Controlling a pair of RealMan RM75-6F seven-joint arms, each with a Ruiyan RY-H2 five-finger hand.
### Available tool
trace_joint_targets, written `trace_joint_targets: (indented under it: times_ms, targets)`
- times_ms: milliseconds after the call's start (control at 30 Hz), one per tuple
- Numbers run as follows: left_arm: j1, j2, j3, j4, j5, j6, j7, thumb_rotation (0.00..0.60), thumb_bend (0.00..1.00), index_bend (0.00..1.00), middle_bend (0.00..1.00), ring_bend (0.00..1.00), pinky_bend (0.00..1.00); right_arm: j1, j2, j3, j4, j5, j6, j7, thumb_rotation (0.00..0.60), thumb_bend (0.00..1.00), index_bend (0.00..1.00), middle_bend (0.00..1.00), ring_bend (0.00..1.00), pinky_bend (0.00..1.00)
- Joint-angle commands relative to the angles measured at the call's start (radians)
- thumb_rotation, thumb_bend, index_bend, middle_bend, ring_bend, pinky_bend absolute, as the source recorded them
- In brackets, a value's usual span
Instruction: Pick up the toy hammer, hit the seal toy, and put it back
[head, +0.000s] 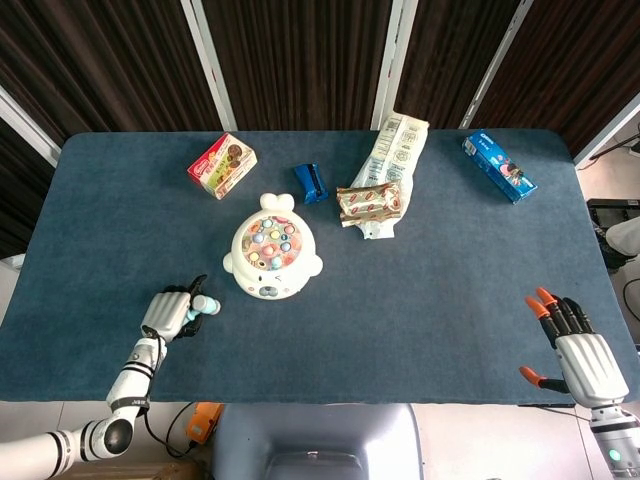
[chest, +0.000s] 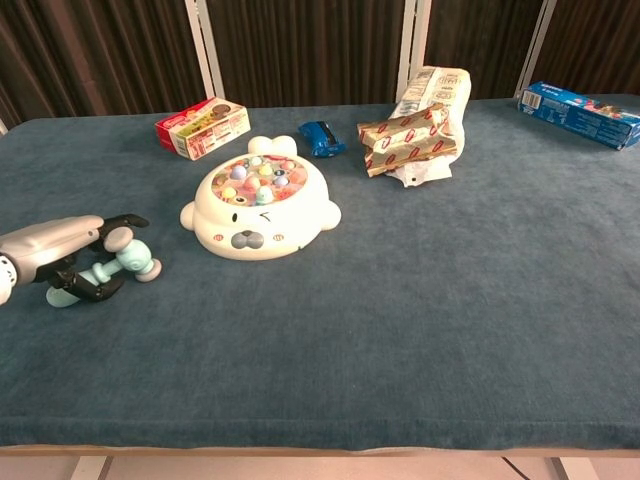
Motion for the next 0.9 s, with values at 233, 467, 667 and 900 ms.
trace_joint_targets:
  times_ms: [233,467,667,900]
  targets:
    - [0.015,0.027,0.003,-0.035,0.039,0.024,-0.016,0.600,0.45,0.00,0.05,0.03,0.13,0.003,0.002,-0.006,-0.001,-0.010,-0.005,0.005,0.600,0.24,0.00,0.00,0.00,0.00]
    - [0.045,0.057,0.014,-0.085,0.135,0.095,-0.043,0.600,0.37,0.00,0.00,0.00,0.11,0.003,0.005,-0.008,0.003,-0.019,-0.002,0.015,0.600,0.24,0.00,0.00,0.00,0.00]
    - [0.080,0.110,0.024,-0.169,0.222,0.169,-0.066,0.600,0.35,0.00,0.00,0.00,0.10,0.003,0.000,-0.008,0.003,-0.019,-0.002,0.002,0.600,0.24,0.00,0.00,0.00,0.00]
    - [0.195,0.259,0.095,-0.318,0.428,0.359,-0.128,0.600,0.35,0.00,0.00,0.00,0.07,0.002,-0.005,-0.011,0.000,-0.020,-0.001,-0.020,0.600,0.24,0.00,0.00,0.00,0.00]
